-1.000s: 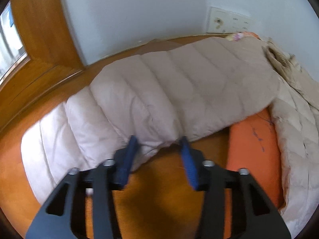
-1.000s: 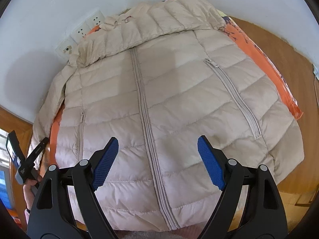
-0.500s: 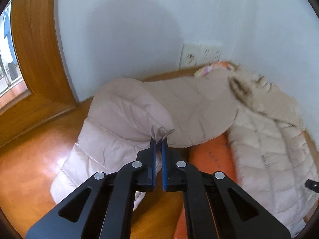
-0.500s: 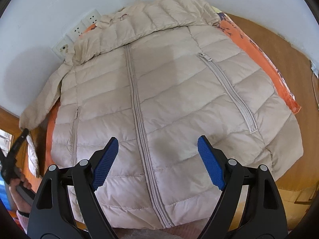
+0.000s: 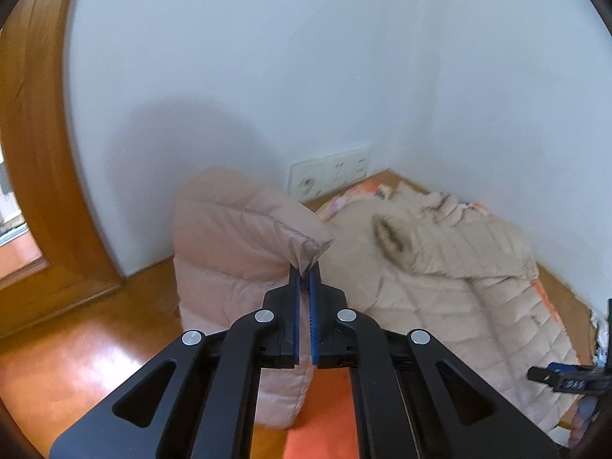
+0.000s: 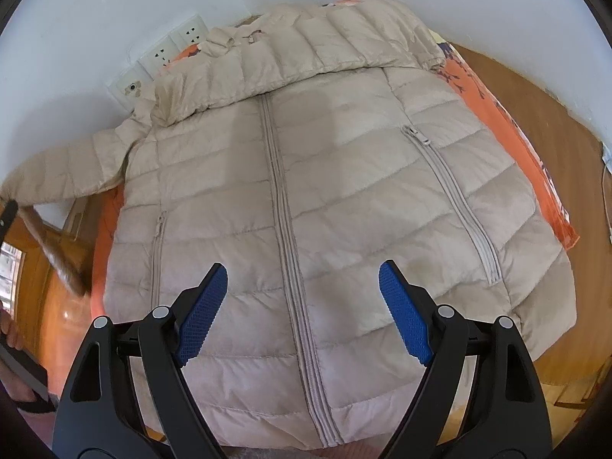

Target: Fold large clothes

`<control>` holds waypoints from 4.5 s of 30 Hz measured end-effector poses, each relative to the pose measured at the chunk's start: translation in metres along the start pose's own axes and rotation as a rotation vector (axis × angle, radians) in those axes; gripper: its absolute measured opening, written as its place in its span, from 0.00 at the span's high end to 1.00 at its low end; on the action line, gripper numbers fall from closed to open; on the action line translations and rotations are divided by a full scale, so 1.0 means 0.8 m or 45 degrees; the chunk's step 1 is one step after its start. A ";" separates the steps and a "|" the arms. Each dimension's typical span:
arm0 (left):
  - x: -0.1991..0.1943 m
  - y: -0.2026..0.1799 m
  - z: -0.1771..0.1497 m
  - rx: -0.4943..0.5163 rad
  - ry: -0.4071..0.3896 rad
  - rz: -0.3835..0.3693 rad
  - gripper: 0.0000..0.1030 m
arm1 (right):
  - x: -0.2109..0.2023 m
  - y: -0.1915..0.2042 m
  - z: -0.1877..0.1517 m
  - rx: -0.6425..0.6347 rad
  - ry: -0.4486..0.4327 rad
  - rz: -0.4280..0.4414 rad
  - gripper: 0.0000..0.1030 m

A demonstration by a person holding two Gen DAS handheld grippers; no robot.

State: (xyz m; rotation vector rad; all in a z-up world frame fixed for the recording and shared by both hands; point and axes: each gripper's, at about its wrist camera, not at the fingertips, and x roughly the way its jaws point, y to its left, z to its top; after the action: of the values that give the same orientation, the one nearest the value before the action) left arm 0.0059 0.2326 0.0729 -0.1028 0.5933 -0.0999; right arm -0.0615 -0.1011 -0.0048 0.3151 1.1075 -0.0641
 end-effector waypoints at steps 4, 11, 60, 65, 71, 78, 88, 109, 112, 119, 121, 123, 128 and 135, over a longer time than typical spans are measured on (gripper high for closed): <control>-0.003 -0.017 0.014 0.033 -0.026 -0.045 0.97 | -0.005 0.002 0.002 -0.011 -0.013 -0.011 0.21; -0.010 -0.054 0.029 0.105 -0.065 -0.131 0.97 | -0.012 0.001 0.001 -0.024 -0.029 -0.030 0.21; 0.180 -0.240 -0.050 0.149 0.451 -0.393 0.96 | 0.011 -0.114 0.060 -0.084 0.003 -0.138 0.21; 0.188 -0.243 -0.057 0.141 0.489 -0.387 0.66 | 0.017 -0.118 0.060 -0.082 0.018 -0.136 0.21; 0.177 -0.246 -0.054 0.175 0.484 -0.354 0.31 | 0.017 -0.118 0.064 -0.079 0.016 -0.133 0.21; 0.162 -0.227 -0.047 0.153 0.564 -0.301 0.28 | 0.019 -0.105 0.067 -0.104 0.010 -0.119 0.21; 0.129 -0.145 -0.037 0.097 0.518 -0.141 0.28 | 0.025 -0.046 0.074 -0.201 -0.010 -0.044 0.21; 0.108 0.004 -0.071 -0.076 0.559 0.125 0.28 | 0.070 0.186 0.060 -0.661 -0.014 0.226 0.21; 0.105 0.019 -0.076 -0.103 0.568 0.138 0.28 | 0.080 0.211 0.043 -0.716 0.007 0.242 0.21; 0.093 0.044 -0.087 -0.111 0.573 0.159 0.28 | 0.115 0.228 0.024 -0.716 0.066 0.202 0.21; 0.090 0.051 -0.090 -0.115 0.578 0.166 0.28 | 0.124 0.227 0.023 -0.693 0.081 0.186 0.21; 0.089 0.056 -0.092 -0.120 0.578 0.168 0.28 | 0.131 0.226 0.023 -0.685 0.084 0.164 0.26; 0.081 0.066 -0.093 -0.129 0.570 0.168 0.28 | 0.130 0.229 0.022 -0.702 0.054 0.127 0.58; 0.073 0.059 -0.085 -0.077 0.532 0.132 0.28 | 0.105 0.220 0.029 -0.620 0.024 0.140 0.78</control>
State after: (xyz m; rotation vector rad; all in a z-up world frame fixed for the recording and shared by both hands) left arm 0.0186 0.2675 -0.0213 -0.1099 1.0179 -0.0014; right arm 0.0324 0.0688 -0.0313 -0.0612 1.0857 0.3032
